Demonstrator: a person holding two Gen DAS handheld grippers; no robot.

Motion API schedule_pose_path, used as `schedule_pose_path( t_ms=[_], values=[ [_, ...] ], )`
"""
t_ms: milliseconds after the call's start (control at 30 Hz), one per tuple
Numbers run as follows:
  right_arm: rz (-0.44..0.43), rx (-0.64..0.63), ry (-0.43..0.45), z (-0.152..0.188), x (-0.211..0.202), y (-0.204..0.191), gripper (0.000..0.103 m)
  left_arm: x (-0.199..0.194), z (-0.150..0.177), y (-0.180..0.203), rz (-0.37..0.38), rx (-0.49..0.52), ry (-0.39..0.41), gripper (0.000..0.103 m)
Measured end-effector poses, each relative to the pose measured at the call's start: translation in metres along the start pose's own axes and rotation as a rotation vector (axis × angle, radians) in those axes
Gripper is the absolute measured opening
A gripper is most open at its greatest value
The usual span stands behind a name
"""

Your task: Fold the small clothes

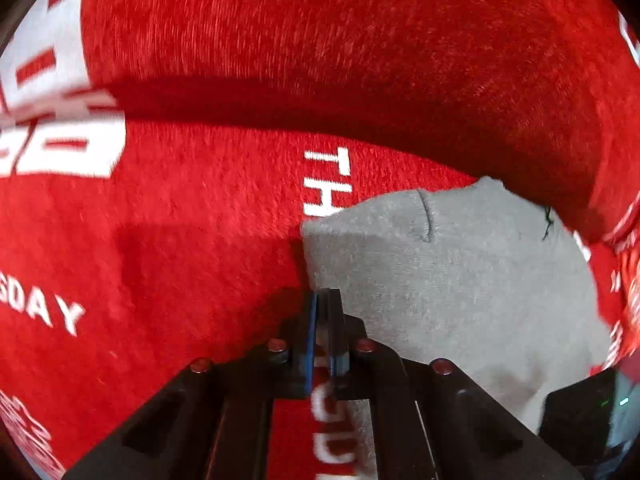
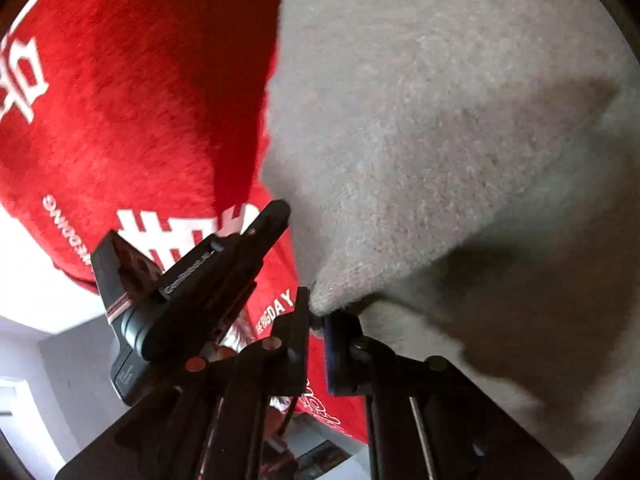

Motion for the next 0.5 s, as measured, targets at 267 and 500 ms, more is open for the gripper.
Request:
schedule_pose_path(
  t_ms=[267, 500],
  values=[
    [0.071, -0.030, -0.075, 0.001, 0.028, 0.001, 0.012, 0.007, 0.004, -0.026, -0.080, 0.008, 0.008, 0.006],
    [0.294, -0.226, 0.126, -0.053, -0.116, 0.011, 0.057, -0.037, 0.019, -0.014, -0.053, -0.011, 0.082, 0.006]
  ],
)
Point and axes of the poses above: each gripper's, at about its wrist camera, not at the fingertips, and x roughly the way its jaws point, y to its right, z to its underside, the point moved 6 cm from there along x, roughly the way its jaws point, and after that the axes turned 6 degrees about -x, right-handed, at the moved point
